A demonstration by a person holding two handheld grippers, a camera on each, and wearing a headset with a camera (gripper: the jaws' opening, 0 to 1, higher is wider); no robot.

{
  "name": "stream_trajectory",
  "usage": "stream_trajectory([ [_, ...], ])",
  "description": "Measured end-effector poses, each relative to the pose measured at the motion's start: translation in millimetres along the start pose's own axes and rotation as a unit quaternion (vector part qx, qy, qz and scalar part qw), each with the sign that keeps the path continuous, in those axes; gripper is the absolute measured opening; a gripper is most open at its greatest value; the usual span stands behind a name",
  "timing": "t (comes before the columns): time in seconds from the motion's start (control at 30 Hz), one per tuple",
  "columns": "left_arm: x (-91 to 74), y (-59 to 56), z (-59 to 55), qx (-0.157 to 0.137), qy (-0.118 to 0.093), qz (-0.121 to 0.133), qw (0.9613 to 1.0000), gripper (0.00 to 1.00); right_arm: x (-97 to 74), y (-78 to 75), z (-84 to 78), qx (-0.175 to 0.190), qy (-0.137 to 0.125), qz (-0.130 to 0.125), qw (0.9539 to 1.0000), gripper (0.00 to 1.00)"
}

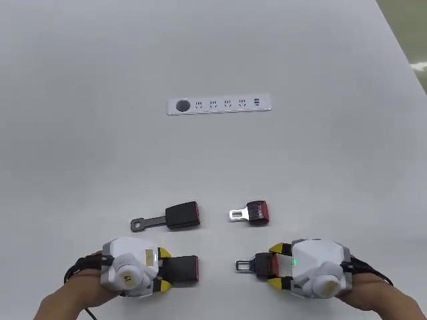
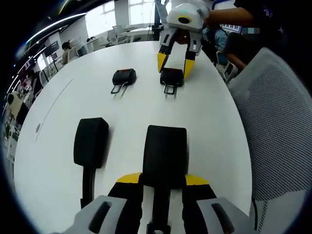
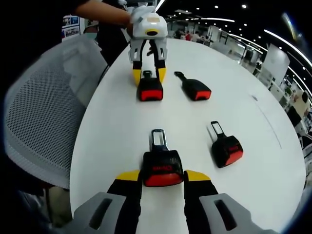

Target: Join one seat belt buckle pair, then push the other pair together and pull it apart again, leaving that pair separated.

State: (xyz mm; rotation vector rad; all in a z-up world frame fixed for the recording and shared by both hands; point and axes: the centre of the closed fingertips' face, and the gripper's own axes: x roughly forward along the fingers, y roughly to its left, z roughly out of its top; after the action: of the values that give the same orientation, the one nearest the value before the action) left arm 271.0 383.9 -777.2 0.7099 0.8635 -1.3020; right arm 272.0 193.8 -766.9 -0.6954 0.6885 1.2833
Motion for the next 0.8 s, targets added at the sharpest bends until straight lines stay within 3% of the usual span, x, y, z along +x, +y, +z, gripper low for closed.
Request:
stream_trajectory([
  [0.8, -0.1, -0.6, -0.5, -0.01, 0.013, -0.001, 0.9999, 0.31, 20.8, 3.0, 34.9, -0.002, -0.016, 0.005, 0.9999, 0.29],
])
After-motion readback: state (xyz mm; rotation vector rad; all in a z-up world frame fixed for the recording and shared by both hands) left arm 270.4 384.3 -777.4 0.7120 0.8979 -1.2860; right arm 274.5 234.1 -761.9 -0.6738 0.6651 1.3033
